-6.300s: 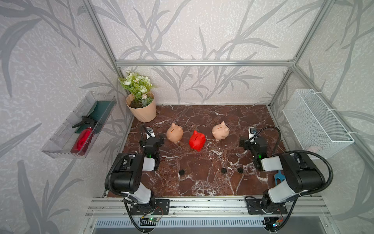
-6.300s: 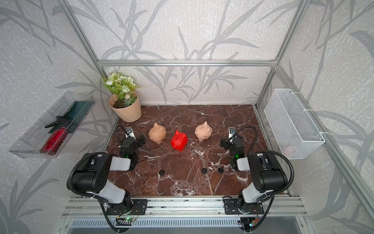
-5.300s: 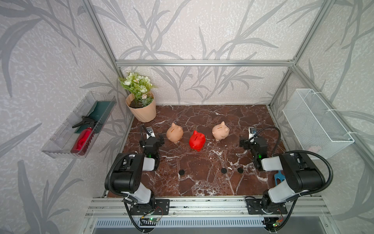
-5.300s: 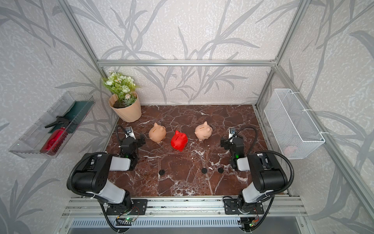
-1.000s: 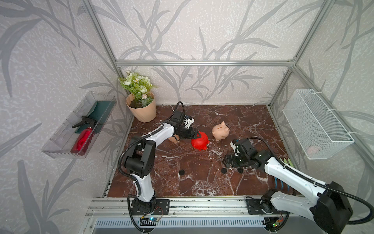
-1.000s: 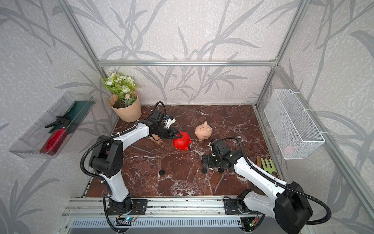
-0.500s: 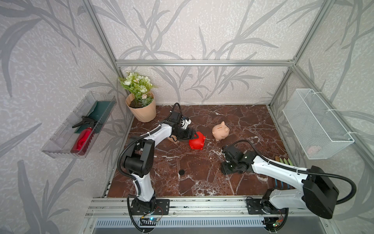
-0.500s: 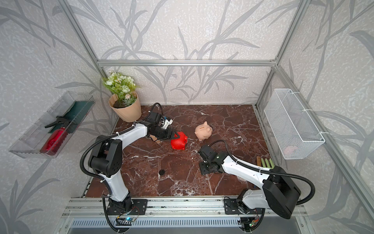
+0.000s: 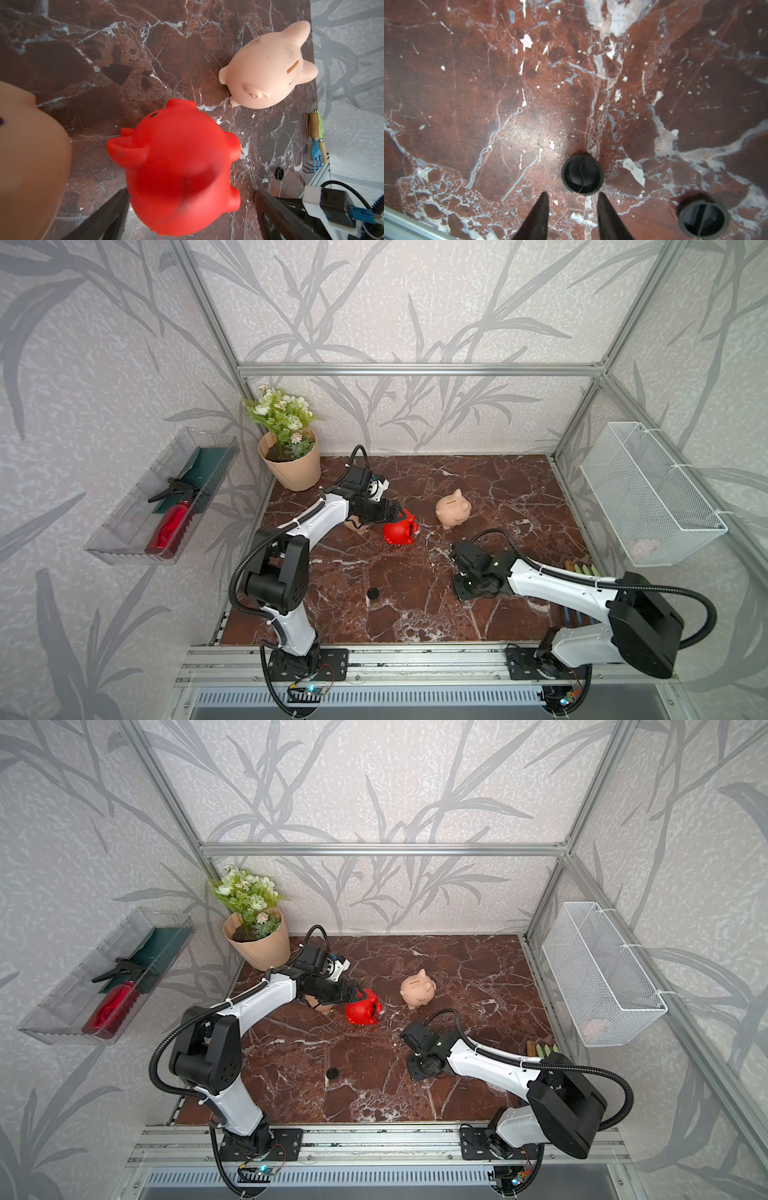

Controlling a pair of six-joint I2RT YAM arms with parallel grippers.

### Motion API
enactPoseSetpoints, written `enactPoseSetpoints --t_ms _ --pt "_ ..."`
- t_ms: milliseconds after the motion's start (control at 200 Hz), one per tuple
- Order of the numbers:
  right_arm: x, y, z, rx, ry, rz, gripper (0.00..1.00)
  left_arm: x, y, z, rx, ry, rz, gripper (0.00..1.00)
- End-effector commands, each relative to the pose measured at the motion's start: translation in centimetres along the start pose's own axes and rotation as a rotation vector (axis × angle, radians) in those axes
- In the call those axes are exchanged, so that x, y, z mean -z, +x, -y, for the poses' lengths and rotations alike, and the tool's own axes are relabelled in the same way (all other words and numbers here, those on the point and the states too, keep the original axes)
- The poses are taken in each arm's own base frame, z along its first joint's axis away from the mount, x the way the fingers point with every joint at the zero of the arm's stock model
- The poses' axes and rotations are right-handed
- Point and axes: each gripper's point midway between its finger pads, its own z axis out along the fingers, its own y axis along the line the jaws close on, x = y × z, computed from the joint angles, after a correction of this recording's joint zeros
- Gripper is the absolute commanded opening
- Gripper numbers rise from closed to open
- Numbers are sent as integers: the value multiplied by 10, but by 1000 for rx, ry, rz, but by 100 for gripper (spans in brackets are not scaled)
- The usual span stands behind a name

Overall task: Close piggy banks
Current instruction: Turn over the piggy bank at the center of the board, then pick up the knob at the center of the board.

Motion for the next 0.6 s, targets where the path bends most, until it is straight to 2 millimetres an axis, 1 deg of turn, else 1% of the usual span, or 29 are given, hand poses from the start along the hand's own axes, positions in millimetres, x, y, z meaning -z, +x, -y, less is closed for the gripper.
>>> enactPoseSetpoints --t_ms 0,155,260,315,435,595 --pt "-2 -4 2 -3 36 2 37 8 3 3 -6 -25 -4 94" --pt "-7 -5 2 -6 54 -11 32 12 2 6 -15 -24 5 94" --pt "-11 -7 1 0 62 -17 23 15 2 8 -19 -25 8 94" --pt "-12 -6 2 2 75 -27 20 15 2 8 -20 -23 14 94" --pt "-16 -5 6 1 99 -41 17 16 2 11 -21 -11 15 94" --pt "-19 1 11 -7 129 -69 12 15 4 9 -21 -16 15 93"
